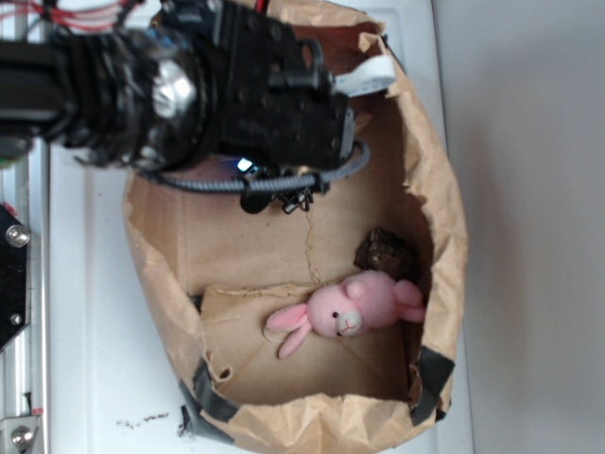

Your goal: Grab the green block.

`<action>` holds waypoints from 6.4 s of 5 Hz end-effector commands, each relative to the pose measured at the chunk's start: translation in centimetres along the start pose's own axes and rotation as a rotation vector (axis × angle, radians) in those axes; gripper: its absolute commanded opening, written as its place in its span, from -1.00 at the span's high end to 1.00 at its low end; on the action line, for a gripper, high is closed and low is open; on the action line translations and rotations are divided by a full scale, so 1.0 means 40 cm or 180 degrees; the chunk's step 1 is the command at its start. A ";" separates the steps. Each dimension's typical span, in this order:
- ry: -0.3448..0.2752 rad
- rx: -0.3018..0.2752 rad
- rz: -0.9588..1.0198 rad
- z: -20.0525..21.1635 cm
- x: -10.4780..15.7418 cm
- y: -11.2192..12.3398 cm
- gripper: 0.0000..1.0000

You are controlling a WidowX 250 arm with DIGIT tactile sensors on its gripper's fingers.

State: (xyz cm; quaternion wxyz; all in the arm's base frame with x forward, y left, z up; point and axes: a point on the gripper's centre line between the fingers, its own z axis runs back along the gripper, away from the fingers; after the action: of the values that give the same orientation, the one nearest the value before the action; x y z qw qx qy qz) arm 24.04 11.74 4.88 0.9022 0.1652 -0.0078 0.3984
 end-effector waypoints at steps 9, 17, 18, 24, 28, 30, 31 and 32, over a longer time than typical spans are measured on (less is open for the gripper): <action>0.0231 -0.0858 -0.0346 -0.005 0.057 0.005 -1.00; 0.0222 -0.0100 0.0097 -0.062 -0.012 0.059 -1.00; 0.0196 -0.0109 0.0153 -0.058 -0.007 0.057 -1.00; 0.0245 -0.0086 0.0171 -0.088 0.002 0.036 1.00; 0.0056 -0.0750 -0.0322 0.136 -0.003 0.035 1.00; -0.0247 -0.0867 -0.1305 0.267 -0.075 -0.025 1.00; -0.0567 -0.0980 -0.1434 0.303 -0.091 -0.072 1.00; -0.0668 -0.1065 -0.1336 0.316 -0.078 -0.093 1.00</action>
State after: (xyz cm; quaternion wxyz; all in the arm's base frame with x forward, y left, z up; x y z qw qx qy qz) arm 25.46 3.86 13.60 0.9764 0.0528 -0.1001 0.1838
